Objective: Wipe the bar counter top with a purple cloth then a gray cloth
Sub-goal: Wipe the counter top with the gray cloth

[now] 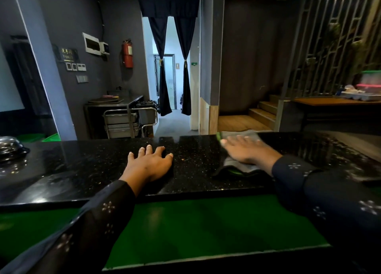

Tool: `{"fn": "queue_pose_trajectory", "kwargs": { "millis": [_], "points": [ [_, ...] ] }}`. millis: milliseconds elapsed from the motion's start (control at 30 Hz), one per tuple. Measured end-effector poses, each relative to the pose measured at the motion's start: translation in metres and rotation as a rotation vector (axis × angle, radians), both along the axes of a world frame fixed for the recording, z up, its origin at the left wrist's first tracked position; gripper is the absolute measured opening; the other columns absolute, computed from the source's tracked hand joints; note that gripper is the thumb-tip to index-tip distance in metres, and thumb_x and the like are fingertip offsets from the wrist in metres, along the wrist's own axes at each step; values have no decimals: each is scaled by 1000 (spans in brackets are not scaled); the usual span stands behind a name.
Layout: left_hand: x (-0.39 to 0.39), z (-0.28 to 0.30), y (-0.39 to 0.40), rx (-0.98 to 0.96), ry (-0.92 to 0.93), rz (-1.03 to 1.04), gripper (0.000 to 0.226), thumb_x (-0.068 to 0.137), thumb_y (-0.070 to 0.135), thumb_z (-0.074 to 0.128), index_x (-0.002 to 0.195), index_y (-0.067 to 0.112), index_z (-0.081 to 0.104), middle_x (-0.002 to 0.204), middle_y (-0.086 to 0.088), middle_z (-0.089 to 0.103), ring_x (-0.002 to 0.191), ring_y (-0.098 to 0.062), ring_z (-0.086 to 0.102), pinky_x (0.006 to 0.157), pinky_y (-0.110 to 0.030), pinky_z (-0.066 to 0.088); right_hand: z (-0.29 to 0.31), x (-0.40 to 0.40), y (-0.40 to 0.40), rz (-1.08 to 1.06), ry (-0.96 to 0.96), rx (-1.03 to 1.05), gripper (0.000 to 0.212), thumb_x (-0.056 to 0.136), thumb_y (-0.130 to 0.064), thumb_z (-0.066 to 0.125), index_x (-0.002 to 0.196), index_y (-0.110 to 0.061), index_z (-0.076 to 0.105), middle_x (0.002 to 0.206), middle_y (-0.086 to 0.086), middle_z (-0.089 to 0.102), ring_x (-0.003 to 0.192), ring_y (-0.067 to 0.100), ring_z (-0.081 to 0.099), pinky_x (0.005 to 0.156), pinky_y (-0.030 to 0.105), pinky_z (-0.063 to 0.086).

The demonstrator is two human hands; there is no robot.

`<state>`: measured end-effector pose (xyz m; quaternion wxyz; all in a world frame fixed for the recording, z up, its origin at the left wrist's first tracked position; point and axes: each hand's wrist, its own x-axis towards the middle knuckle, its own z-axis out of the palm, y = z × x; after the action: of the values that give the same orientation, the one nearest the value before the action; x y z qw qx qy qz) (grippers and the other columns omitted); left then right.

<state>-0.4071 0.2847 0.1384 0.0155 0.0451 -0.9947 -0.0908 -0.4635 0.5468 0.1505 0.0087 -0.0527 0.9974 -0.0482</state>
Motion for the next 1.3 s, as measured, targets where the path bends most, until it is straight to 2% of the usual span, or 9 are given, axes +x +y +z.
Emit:
{"fn": "queue_pose_trajectory", "kwargs": {
  "millis": [167, 300, 500, 633, 733, 867, 967, 1133, 1300],
  "points": [
    [1, 1, -4, 9, -17, -1, 60, 94, 57, 18, 150, 33, 15, 160, -7, 6, 147, -27, 3, 115, -54, 0, -2, 58, -90, 233, -64, -37, 57, 98, -48, 3, 153, -33, 5, 163, 2, -2, 148, 29, -5, 115, 59, -3],
    [5, 1, -5, 0, -23, -22, 62, 94, 59, 17, 150, 32, 13, 160, -6, 4, 147, -27, 3, 116, -52, -1, -5, 93, -73, 271, -65, -62, 52, 101, -47, 10, 153, -38, 5, 163, -4, -3, 149, 20, -4, 117, 52, -6],
    [7, 1, -2, -20, -6, -30, 62, 95, 55, 17, 151, 29, 14, 160, -10, 4, 147, -30, 2, 116, -55, -2, 1, 81, 58, -68, -39, -77, 50, 103, -47, 16, 152, -37, 12, 162, -4, 5, 149, 21, 3, 116, 52, 1],
    [4, 4, -1, -9, -21, -27, 63, 95, 53, 18, 151, 25, 15, 159, -13, 5, 146, -33, 2, 114, -59, -1, -1, 40, 63, -268, -11, 1, 64, 93, -59, 8, 152, -35, 13, 162, -1, 8, 148, 25, 10, 117, 55, 5],
    [5, 4, -1, -6, -22, -41, 63, 95, 54, 18, 151, 25, 16, 159, -13, 5, 146, -33, 2, 114, -60, -2, -6, 41, 6, -123, 49, -1, 66, 89, -55, 8, 150, -34, 18, 161, 1, 16, 145, 26, 20, 117, 54, 12],
    [1, 2, -5, -12, -26, -57, 64, 94, 57, 18, 151, 27, 14, 160, -11, 5, 146, -32, 3, 114, -59, 0, -8, 79, -57, 107, -53, -8, 54, 99, -51, 12, 152, -41, 3, 163, -1, -2, 149, 24, -2, 117, 53, -4],
    [-3, 0, -7, -24, -21, -65, 64, 94, 59, 18, 151, 28, 13, 160, -10, 6, 146, -31, 4, 115, -58, 1, -8, 99, -29, 192, -62, -49, 51, 101, -51, 14, 150, -46, 6, 162, -8, -1, 149, 18, -1, 118, 50, -3],
    [-2, -3, -4, -32, 29, -35, 63, 95, 58, 20, 150, 27, 19, 159, -9, 11, 146, -31, 8, 115, -58, 4, -2, 86, 55, 23, -61, -54, 51, 101, -52, 15, 151, -45, 9, 162, -7, 3, 149, 18, 2, 116, 47, 0],
    [12, 8, 10, -55, 82, -26, 56, 95, 51, 27, 142, 22, 38, 153, -4, 32, 141, -30, 27, 111, -63, 8, -1, 52, 68, -63, -30, -46, 56, 98, -56, 11, 152, -41, 8, 163, -1, 2, 149, 24, 3, 116, 53, 0]
  ]
}}
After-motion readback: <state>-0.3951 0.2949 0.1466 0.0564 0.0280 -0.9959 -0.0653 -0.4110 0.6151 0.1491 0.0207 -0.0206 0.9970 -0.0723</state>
